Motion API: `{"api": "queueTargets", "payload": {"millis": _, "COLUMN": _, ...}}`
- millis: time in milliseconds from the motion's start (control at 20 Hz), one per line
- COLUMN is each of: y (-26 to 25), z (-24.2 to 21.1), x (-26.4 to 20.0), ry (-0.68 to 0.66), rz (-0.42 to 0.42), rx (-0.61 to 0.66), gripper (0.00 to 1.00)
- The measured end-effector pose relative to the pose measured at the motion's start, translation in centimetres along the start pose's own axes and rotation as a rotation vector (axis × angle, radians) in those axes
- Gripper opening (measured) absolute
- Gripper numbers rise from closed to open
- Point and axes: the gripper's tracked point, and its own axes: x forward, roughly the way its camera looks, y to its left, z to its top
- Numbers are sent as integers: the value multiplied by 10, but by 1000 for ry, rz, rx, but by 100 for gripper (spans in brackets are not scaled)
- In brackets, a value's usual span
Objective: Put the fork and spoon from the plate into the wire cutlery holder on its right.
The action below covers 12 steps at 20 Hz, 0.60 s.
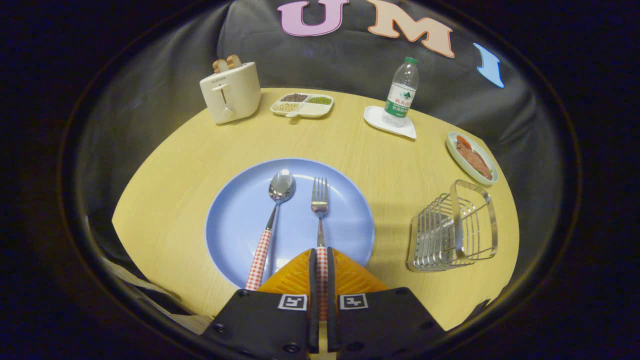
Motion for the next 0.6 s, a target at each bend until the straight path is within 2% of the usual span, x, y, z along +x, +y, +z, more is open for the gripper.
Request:
{"api": "queueTargets", "payload": {"millis": 300, "y": -26, "z": 43, "x": -37, "ry": -21, "rz": 47, "rx": 6, "gripper": 10}}
{"api": "queueTargets", "payload": {"millis": 600, "y": -64, "z": 64, "x": -73, "ry": 5, "rz": 77, "rx": -1, "gripper": 9}}
